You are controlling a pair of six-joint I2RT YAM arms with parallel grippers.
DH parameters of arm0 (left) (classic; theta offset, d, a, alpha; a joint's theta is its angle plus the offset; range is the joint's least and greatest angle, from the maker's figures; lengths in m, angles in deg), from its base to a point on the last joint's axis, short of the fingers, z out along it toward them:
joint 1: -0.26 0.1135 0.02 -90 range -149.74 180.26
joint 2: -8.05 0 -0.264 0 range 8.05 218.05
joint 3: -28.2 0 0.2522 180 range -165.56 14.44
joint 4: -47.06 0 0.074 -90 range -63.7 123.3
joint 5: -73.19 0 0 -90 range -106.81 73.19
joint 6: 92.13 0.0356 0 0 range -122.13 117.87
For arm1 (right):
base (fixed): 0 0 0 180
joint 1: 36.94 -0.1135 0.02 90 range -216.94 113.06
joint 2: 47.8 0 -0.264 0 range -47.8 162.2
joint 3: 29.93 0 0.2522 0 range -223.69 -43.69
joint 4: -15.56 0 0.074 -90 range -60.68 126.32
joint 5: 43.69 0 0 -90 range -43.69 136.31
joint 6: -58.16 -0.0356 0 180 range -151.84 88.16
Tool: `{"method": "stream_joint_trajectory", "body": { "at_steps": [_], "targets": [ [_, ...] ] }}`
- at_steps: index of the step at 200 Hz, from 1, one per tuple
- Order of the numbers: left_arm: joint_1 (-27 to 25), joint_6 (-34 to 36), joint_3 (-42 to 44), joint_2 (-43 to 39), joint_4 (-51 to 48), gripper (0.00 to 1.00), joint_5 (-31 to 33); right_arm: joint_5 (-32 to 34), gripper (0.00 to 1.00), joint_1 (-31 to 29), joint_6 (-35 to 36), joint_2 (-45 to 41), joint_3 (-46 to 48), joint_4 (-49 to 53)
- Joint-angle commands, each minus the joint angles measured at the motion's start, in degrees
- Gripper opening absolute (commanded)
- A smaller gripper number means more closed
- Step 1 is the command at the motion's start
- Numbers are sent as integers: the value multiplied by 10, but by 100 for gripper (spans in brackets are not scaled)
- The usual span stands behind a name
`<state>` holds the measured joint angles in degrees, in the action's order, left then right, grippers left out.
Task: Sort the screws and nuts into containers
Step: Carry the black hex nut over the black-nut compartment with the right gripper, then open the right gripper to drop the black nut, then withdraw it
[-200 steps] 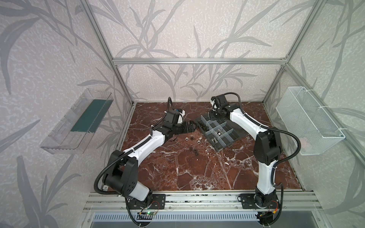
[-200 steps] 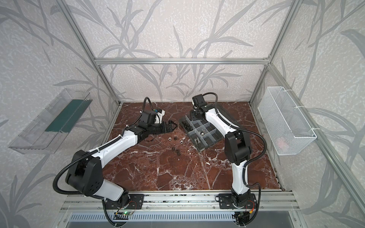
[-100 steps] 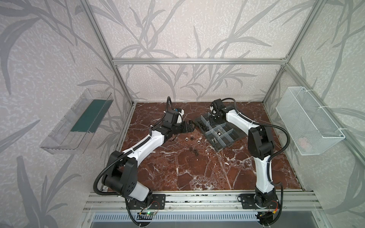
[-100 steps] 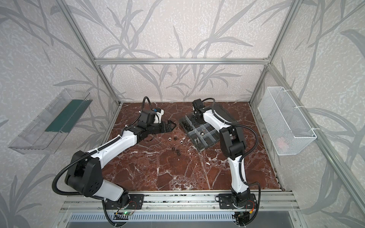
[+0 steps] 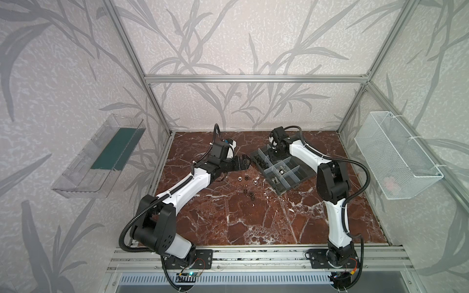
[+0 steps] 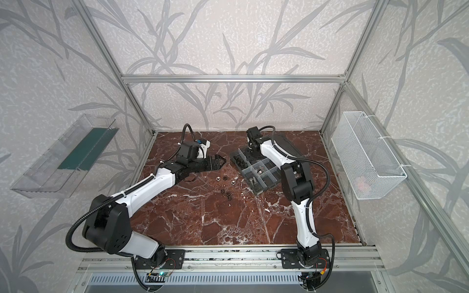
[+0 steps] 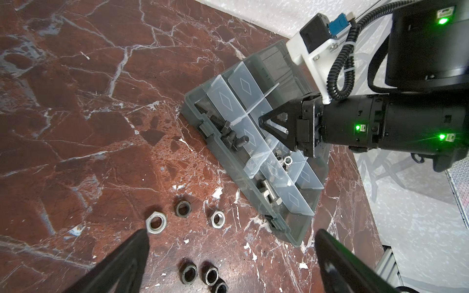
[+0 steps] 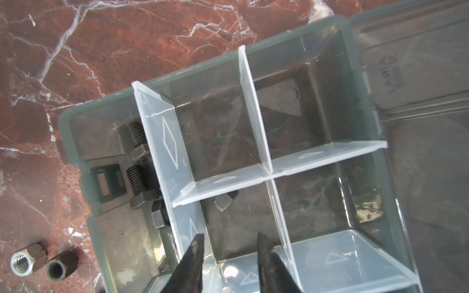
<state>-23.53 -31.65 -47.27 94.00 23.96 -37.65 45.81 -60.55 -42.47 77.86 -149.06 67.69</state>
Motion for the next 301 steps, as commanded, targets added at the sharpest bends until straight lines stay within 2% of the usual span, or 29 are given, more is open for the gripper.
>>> {"method": "stream_joint_trajectory", "body": {
  "at_steps": [1,63,100,138,168,186,198,218,241,277,301],
  "targets": [
    [0,8,0,-18,-6,100,9,-1,38,2,6,-20,-11,15],
    [-1,15,-3,-13,-22,99,22,-18,46,1,4,-89,21,9],
    [0,15,-16,10,-52,100,41,-28,52,-10,5,-163,81,-20],
    [-1,15,-37,45,-82,99,34,-30,63,-24,-1,-243,164,-60],
    [-6,37,-40,66,-87,100,40,-25,80,-32,-6,-308,232,-90],
    [-20,79,-42,75,-95,99,77,-27,89,-34,-9,-346,285,-129],
    [-28,98,-41,81,-94,100,99,-31,100,-37,-7,-367,324,-161],
    [-29,99,-51,104,-105,99,127,-35,99,-41,-5,-394,375,-207],
    [-34,89,-101,146,-166,100,144,-34,99,-57,-25,-428,442,-278],
    [-59,100,-202,212,-255,99,193,29,99,-110,-9,-489,544,-384],
    [-60,83,-245,248,-295,97,185,48,99,-120,-9,-520,593,-433]
  ]
}}
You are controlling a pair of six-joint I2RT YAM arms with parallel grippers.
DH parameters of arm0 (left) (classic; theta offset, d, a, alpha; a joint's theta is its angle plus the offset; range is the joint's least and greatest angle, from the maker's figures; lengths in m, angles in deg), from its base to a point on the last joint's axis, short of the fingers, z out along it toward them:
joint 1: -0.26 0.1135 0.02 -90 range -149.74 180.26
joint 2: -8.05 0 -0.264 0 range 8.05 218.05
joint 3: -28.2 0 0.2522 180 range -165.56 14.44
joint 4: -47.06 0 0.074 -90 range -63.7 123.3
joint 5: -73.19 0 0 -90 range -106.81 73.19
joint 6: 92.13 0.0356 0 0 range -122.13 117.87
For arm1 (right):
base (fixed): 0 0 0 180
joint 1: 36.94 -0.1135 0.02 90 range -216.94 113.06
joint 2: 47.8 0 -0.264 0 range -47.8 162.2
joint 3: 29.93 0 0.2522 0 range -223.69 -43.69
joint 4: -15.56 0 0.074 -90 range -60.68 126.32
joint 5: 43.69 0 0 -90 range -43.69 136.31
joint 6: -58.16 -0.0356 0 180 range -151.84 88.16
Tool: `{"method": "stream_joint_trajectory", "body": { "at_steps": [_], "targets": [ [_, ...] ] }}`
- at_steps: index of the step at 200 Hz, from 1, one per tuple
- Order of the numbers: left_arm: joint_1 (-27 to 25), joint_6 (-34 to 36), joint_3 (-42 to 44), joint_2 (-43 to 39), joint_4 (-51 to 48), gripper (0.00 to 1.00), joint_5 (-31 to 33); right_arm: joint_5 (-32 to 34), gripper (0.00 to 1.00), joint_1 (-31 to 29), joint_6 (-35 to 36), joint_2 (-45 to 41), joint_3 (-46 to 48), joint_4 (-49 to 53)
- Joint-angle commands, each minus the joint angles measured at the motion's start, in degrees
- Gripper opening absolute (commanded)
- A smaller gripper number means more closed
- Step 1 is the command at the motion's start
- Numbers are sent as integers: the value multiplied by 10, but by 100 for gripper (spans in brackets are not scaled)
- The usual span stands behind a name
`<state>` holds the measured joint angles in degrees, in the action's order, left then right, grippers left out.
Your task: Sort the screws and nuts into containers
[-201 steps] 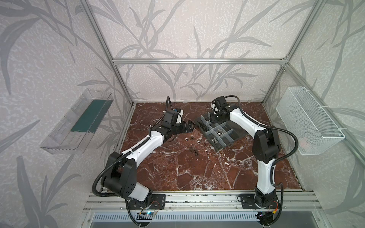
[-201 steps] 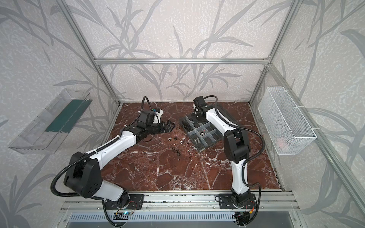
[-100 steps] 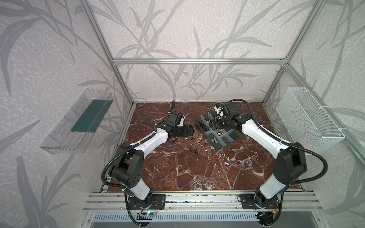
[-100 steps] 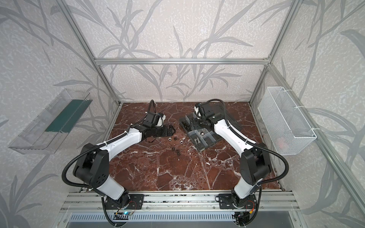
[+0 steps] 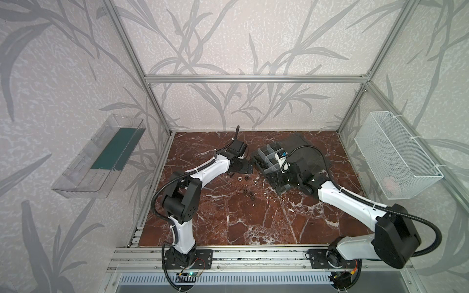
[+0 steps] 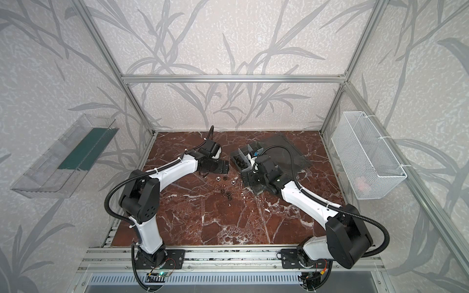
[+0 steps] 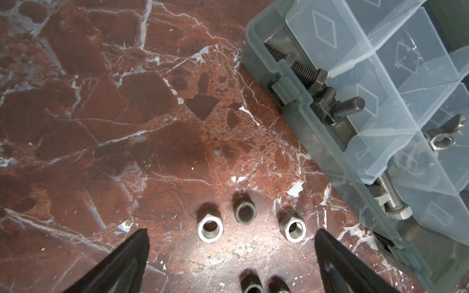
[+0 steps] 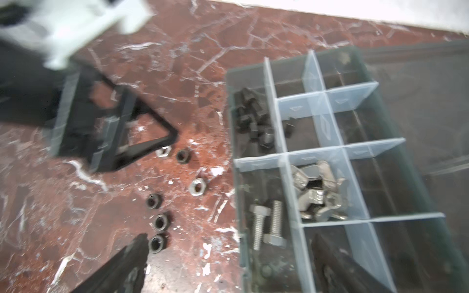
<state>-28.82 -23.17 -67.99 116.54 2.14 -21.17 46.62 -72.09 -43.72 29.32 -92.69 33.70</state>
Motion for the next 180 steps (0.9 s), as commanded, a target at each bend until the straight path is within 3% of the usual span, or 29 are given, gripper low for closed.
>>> {"method": "stream_joint_trajectory", "body": {
  "at_steps": [1,39,92,119,180],
  "targets": [
    [-7,-2,-38,24,-77,97,20,40,99,-5,3,-37,30,-97],
    [-22,10,-18,28,-63,94,24,102,99,-45,42,-74,107,-198],
    [-33,2,-38,58,-76,88,20,148,99,-81,103,-46,154,-304],
    [-41,15,-50,72,-87,83,41,120,99,-89,87,-35,158,-319],
    [-54,19,-60,93,-90,72,52,171,99,-111,95,-44,160,-319]
  ]
}}
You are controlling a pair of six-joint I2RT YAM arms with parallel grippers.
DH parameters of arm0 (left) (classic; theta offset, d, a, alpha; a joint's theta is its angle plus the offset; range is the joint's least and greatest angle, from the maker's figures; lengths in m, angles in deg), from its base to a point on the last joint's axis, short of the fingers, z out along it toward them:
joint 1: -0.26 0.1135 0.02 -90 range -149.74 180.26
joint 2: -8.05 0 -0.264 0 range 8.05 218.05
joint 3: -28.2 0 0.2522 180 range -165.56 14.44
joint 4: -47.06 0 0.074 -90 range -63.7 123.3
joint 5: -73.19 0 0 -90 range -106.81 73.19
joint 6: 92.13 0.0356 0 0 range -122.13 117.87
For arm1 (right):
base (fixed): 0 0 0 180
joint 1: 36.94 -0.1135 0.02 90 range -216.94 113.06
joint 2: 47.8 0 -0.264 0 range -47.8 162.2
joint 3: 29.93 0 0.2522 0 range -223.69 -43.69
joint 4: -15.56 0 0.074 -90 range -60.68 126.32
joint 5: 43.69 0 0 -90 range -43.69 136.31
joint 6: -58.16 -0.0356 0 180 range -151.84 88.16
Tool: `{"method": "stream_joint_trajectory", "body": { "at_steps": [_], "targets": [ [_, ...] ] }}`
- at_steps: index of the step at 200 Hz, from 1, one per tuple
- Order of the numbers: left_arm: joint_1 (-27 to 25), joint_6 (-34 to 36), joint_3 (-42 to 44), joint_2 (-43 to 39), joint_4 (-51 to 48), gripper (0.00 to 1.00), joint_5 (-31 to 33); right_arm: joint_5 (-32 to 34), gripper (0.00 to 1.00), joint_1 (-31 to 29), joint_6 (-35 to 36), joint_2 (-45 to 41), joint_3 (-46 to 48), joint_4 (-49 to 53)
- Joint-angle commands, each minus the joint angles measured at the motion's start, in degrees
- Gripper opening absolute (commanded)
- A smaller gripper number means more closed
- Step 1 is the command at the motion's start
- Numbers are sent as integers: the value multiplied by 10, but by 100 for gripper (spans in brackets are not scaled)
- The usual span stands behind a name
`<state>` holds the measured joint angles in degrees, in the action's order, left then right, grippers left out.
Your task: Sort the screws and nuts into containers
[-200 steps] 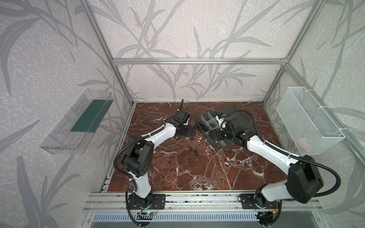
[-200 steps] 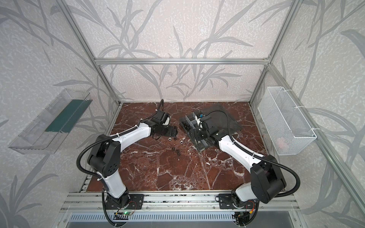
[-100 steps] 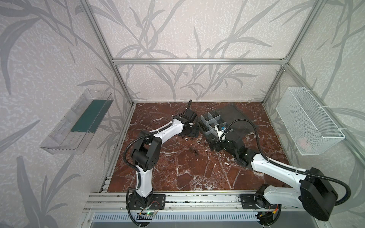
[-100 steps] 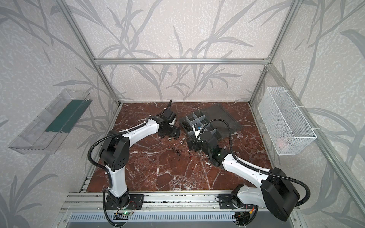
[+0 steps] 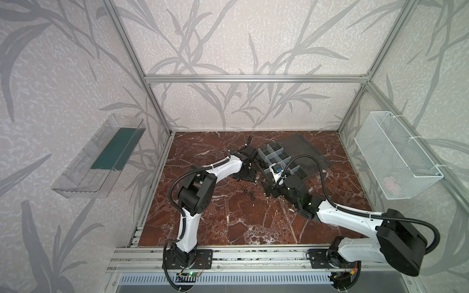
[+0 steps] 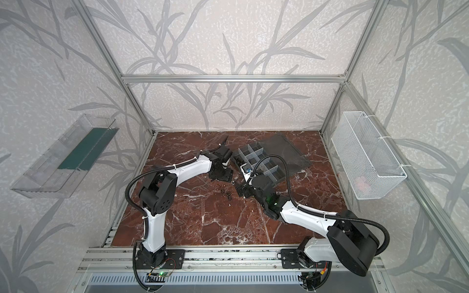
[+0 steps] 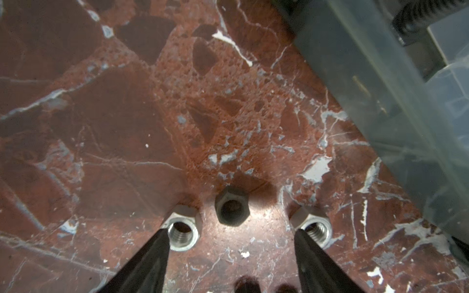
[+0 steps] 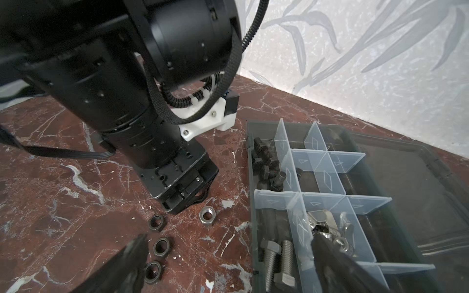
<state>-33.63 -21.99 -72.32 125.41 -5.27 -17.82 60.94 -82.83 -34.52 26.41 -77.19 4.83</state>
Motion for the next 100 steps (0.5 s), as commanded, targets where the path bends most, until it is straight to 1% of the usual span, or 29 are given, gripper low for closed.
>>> {"method": "stream_joint_trajectory", "body": {
  "at_steps": [1,26,62,100],
  "targets": [
    [-6,7,-17,3,-16,72,19,28,99,-3,3,-16,6,-31],
    [-6,7,-2,-15,5,68,26,28,99,-3,-5,-18,11,-40],
    [-11,16,2,-16,21,62,-15,30,99,-3,-13,-31,16,-40],
    [-14,10,-3,-3,14,59,-15,39,99,-3,-14,-39,21,-41]
  ]
}}
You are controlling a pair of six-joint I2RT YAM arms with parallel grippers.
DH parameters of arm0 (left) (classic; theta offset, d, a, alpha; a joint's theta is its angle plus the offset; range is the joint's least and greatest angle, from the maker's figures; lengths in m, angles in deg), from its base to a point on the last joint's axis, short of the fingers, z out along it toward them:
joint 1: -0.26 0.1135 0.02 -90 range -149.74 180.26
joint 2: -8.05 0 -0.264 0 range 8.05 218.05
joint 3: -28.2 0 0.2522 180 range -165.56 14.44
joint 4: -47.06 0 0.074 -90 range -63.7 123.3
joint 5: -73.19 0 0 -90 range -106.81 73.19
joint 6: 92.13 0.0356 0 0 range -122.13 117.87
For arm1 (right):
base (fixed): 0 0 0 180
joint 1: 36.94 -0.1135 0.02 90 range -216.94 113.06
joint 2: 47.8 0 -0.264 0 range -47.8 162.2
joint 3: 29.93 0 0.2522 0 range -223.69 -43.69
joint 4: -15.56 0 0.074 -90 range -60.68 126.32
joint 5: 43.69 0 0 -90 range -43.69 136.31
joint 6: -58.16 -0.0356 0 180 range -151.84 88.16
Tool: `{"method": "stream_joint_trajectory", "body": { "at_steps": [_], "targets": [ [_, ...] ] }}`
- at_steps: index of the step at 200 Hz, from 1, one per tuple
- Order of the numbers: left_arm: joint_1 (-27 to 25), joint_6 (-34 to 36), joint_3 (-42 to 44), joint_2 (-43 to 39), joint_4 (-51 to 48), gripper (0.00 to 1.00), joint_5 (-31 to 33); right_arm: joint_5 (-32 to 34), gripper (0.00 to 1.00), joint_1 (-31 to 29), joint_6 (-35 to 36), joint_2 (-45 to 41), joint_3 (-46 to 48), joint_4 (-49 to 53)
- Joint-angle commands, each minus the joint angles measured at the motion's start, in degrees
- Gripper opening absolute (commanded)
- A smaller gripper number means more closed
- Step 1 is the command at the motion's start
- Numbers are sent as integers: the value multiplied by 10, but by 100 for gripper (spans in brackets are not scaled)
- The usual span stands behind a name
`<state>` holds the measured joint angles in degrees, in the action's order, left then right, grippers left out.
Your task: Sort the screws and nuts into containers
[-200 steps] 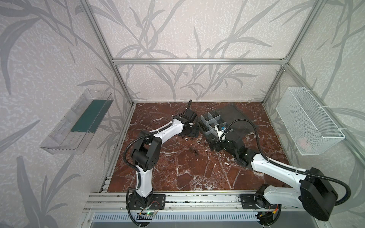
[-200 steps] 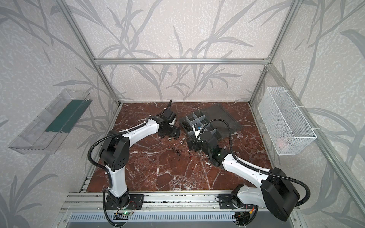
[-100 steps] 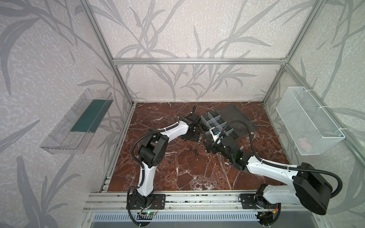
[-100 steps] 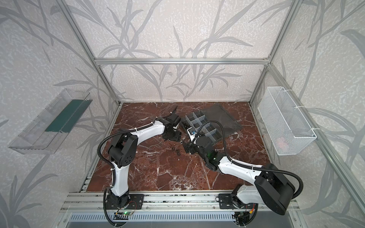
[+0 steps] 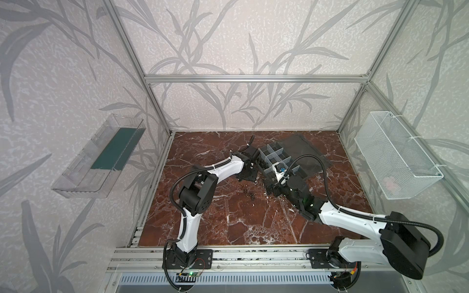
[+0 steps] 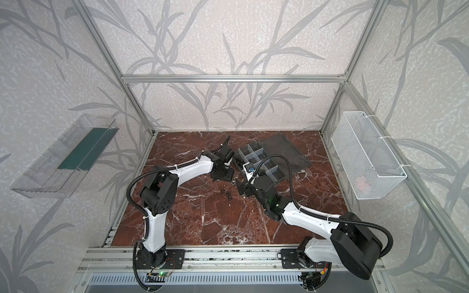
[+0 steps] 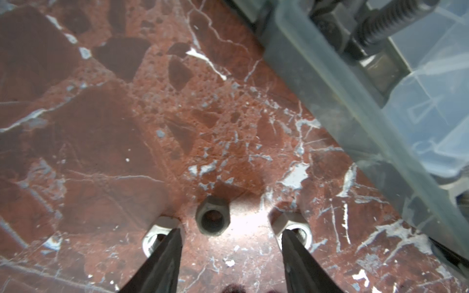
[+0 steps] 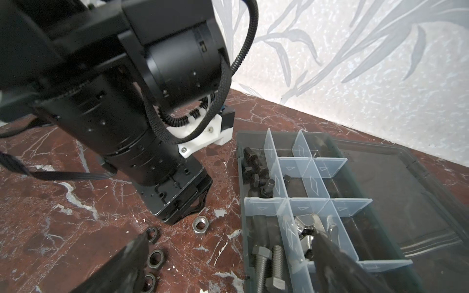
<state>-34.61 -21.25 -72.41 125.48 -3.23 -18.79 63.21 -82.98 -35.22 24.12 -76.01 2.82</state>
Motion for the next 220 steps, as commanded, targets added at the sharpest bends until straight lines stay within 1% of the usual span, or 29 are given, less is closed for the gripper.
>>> {"method": "stream_joint_trajectory", "body": {
  "at_steps": [1,68,87,113,151,179,220],
  "targets": [
    [-4,2,-2,-4,-6,59,-6,16,99,-2,-7,-16,9,-21],
    [-4,-1,-5,20,-13,54,10,24,99,-2,-7,-13,11,-24],
    [-3,0,-8,31,-18,51,23,18,99,-2,-10,-6,7,-24],
    [-2,3,-7,34,-20,50,39,8,99,-2,-20,-4,9,-28],
    [0,5,-9,47,-20,47,47,-1,99,-2,-25,6,5,-30],
    [13,-5,-10,55,-20,41,43,-2,99,-2,-27,1,7,-29],
    [56,-27,-4,58,-4,36,1,-2,99,-2,-30,10,1,-27]
  ]
}}
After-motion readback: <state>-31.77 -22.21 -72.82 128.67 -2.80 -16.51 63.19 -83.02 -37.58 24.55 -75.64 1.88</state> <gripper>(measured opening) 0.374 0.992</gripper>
